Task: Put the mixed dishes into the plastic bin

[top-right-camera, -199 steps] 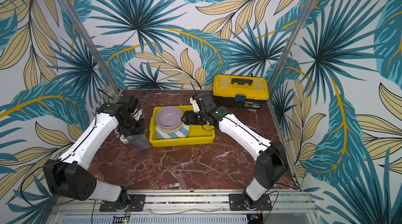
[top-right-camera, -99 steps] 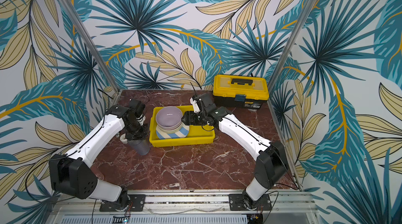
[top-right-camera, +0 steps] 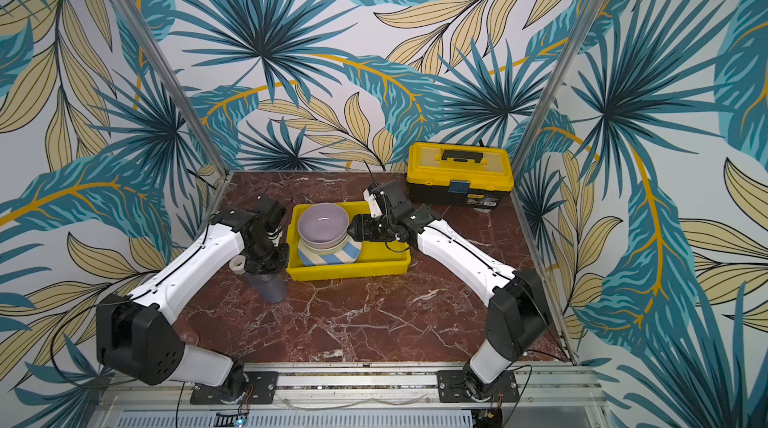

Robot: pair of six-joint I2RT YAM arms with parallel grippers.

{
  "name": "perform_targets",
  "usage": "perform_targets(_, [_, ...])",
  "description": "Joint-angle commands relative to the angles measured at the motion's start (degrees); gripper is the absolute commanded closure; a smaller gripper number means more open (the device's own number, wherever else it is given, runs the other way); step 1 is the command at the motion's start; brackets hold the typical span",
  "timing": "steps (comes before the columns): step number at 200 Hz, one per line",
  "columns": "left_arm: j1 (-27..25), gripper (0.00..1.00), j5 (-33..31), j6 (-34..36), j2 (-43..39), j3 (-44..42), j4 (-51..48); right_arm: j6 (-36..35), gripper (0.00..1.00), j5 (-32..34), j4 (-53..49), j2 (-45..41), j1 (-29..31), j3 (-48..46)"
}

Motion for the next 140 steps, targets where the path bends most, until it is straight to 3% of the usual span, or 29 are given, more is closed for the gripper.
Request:
perform_targets(1, [-1.2, 0.98, 0.9, -0.9, -1.8, -0.3, 1.1, 0.5, 0.32, 0.6, 0.6, -1.9, -0.1, -1.2])
perform_targets(69, [-3.0, 0.97, 3.0, 1.9, -2.4, 0.7, 1.1, 0.9, 0.32, 0.7, 0.9, -2.0, -0.1, -1.6])
perform_targets(140, [-7.0, 0.75, 3.2, 1.7, 0.4, 0.9, 1.1, 1.0, 0.32, 0.9, 1.0, -2.0, -0.1, -1.8])
